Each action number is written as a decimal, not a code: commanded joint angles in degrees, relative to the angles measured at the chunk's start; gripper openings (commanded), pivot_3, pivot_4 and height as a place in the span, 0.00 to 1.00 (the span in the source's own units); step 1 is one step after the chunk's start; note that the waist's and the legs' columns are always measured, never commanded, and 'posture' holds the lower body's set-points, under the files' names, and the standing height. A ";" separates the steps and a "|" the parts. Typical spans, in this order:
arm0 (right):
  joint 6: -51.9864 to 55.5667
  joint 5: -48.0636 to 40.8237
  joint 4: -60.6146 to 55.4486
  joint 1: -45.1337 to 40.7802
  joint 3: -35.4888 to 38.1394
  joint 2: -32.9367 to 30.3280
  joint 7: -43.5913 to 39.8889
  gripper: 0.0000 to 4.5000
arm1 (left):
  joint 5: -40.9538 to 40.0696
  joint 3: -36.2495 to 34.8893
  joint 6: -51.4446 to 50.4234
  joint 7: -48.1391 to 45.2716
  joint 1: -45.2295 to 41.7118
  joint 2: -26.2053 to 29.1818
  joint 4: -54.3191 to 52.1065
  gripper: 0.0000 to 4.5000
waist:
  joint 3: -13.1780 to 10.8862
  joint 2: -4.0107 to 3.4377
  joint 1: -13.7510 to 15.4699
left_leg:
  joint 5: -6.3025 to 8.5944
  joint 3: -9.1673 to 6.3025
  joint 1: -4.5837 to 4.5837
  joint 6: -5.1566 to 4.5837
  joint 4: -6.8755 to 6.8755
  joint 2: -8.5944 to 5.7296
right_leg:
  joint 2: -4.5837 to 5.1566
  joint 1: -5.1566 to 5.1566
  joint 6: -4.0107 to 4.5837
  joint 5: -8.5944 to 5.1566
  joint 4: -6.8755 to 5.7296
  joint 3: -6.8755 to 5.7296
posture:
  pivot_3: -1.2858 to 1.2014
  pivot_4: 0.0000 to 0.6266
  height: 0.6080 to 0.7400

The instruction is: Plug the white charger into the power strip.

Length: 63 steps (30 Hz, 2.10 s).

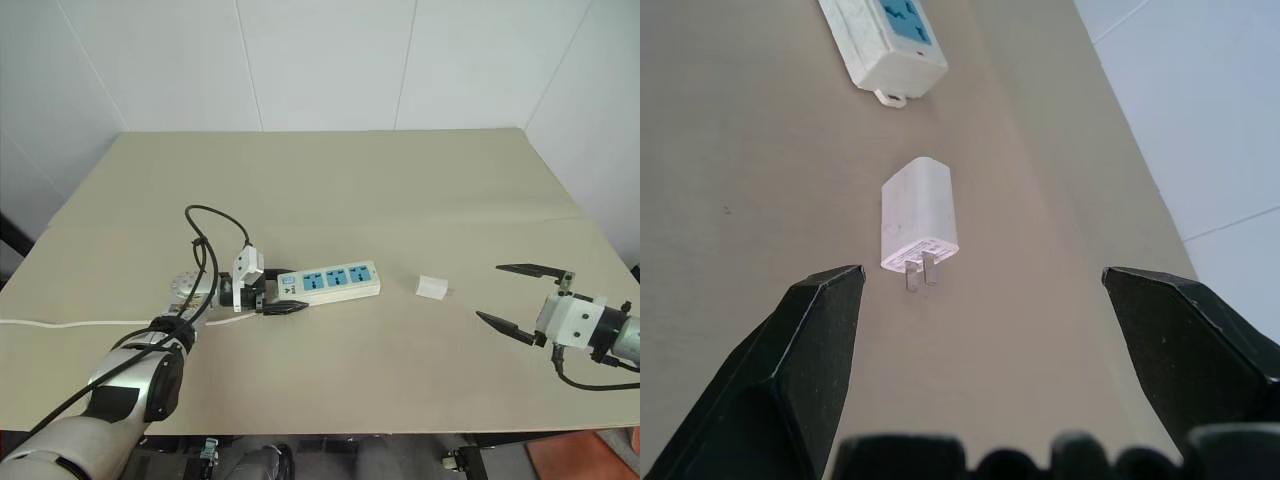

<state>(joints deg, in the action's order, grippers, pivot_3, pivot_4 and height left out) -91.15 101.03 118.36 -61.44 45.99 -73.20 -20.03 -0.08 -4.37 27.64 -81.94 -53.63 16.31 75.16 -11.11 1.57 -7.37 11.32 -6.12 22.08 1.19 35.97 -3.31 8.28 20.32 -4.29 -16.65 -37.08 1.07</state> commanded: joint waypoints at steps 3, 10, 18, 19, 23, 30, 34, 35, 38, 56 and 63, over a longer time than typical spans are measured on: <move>-1.35 -4.21 1.64 -14.77 -16.87 2.83 -2.68 1.00 | 1.24 2.26 2.34 -4.08 0.10 -0.16 -1.14 0.74 | -0.01 0.01 0.11 | -0.01 0.02 -0.02 0.00 0.02 0.02 | 0.00 -0.02 -0.01 0.02 -0.02 0.03 | 0.52 0.24 1.00; 76.13 -27.83 1.64 -49.47 -24.19 23.04 -61.48 1.00 | 2.54 5.02 6.18 -4.75 0.47 0.19 -1.99 0.74 | 0.03 -0.11 0.45 | 0.04 0.16 0.15 -0.16 0.29 0.13 | -0.07 0.24 -0.09 0.14 -0.50 0.15 | 0.52 0.24 1.00; 110.77 -36.66 1.64 -57.87 -34.33 42.03 -64.90 1.00 | 0.62 4.25 6.80 -3.87 1.39 -0.96 -2.93 0.74 | 0.14 -0.19 3.27 | -0.15 -0.19 1.62 0.15 0.81 0.17 | -0.24 2.17 -0.08 0.15 -1.99 0.08 | 0.52 0.24 1.00; 112.15 -37.22 1.64 -57.97 -35.16 42.82 -64.48 1.00 | 0.52 4.24 6.93 -3.94 1.68 -0.89 -3.04 0.74 | 0.16 -0.21 3.38 | -0.17 -0.19 1.72 0.18 0.83 0.14 | -0.22 2.30 -0.07 0.15 -2.00 0.09 | 0.52 0.24 1.00; 116.53 -38.87 1.64 -56.66 -37.79 45.31 -62.03 1.00 | 0.50 4.28 7.33 -3.54 2.65 -0.56 -3.11 0.74 | 0.33 -0.51 3.18 | -0.17 -0.17 1.71 0.18 0.82 0.15 | -0.23 2.39 -0.08 0.14 -2.05 0.09 | 0.52 0.24 1.00; 121.28 -42.68 1.64 -52.76 -38.02 47.91 -54.12 1.00 | 0.87 4.44 7.53 -2.32 2.81 -0.27 -2.73 0.74 | 0.44 -0.64 2.91 | -0.21 -0.12 1.54 0.23 0.83 0.15 | -0.22 2.45 -0.08 0.14 -2.12 0.13 | 0.52 0.24 1.00; 114.34 -42.43 1.64 -49.28 -37.57 47.83 -50.69 1.00 | 0.88 4.47 7.54 -2.01 2.29 -0.31 -2.74 0.74 | 0.53 -0.63 2.57 | -0.23 -0.12 1.50 0.24 0.85 0.15 | -0.22 2.45 -0.08 0.14 -2.19 0.14 | 0.52 0.24 1.00; 113.18 -42.54 1.64 -48.84 -37.42 47.66 -50.14 1.00 | 0.81 4.46 7.47 -2.05 2.16 -0.32 -2.75 0.74 | 0.53 -0.63 2.49 | -0.23 -0.12 1.50 0.24 0.86 0.15 | -0.22 2.43 -0.08 0.14 -2.18 0.14 | 0.52 0.24 1.00; 97.00 -40.22 1.64 -44.61 -37.27 44.36 -48.77 1.00 | 0.81 4.55 7.53 -2.21 1.82 -0.30 -2.84 0.74 | 0.54 -0.61 2.39 | -0.23 -0.12 1.51 0.25 0.88 0.14 | -0.21 2.42 -0.08 0.15 -2.17 0.14 | 0.52 0.24 1.00; 81.42 -38.79 1.64 -38.92 -41.48 41.38 -47.02 1.00 | 0.33 4.47 6.96 -3.16 2.23 0.39 -3.46 0.74 | 0.57 -0.58 0.90 | -0.24 -0.08 1.28 0.23 0.89 0.13 | -0.18 2.08 -0.08 0.14 -2.00 0.13 | 0.52 0.24 1.00; 83.52 -38.62 1.64 -38.57 -44.46 43.95 -43.68 1.00 | 0.35 4.43 7.11 -2.85 2.64 0.33 -3.39 0.74 | 0.57 -0.59 0.88 | -0.24 -0.08 1.25 0.22 0.89 0.13 | -0.18 2.07 -0.08 0.14 -2.01 0.13 | 0.52 0.24 1.00</move>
<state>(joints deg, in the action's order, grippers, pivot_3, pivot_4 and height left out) -8.94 62.88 118.11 -98.43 2.25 -29.41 -64.28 -0.37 -0.92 34.63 -84.61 -51.77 16.55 71.94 -10.53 0.97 -6.50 11.09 -6.21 23.32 1.42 36.86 -3.18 8.09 22.40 -4.37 -16.51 -39.09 1.20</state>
